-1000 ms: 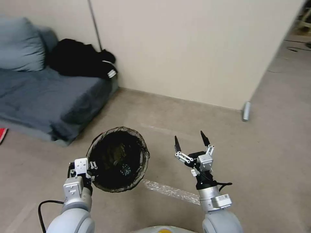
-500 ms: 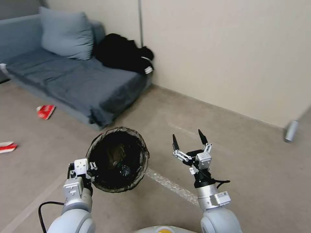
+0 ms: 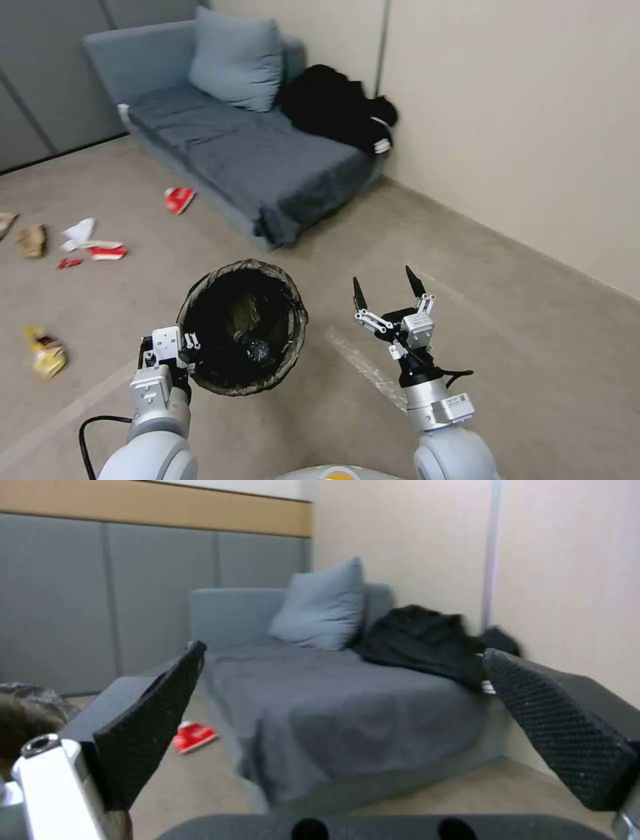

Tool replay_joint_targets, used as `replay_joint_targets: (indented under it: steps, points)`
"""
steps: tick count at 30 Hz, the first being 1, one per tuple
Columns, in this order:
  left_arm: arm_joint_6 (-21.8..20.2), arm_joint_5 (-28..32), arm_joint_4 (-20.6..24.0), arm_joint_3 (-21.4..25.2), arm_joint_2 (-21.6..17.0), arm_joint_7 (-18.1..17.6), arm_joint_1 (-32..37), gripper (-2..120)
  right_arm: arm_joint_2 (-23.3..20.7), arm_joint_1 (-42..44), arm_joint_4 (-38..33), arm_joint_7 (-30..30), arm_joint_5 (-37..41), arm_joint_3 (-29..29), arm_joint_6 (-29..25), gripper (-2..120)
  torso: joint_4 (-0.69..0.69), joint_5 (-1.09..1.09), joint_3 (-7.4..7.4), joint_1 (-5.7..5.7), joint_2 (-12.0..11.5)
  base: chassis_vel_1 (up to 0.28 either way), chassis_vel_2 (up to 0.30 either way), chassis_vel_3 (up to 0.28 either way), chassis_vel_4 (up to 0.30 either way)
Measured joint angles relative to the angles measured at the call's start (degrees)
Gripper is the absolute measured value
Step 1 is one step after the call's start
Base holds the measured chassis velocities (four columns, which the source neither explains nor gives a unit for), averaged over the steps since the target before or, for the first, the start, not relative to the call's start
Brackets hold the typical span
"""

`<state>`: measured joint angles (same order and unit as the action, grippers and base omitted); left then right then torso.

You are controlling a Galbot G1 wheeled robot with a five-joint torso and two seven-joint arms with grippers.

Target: Pick up the trash bin, then pick up the garbage from the floor and place it into the trash bin.

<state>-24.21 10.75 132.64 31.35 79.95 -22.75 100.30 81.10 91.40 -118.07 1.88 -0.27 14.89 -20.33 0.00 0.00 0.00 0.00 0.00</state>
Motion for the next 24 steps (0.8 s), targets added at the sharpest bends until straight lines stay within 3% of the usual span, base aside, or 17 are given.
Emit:
replay_joint_targets:
  steps: [24]
  points:
    - [0.3, -0.4, 0.3, -0.3, 0.1, 0.1, 0.5, 0, -0.4, 0.0, -0.2, -0.7, -0.4, -0.3, 0.3, 100, 0.00, 0.00, 0.00, 0.00, 0.0, 0.128, 0.125, 0.124, 0.123]
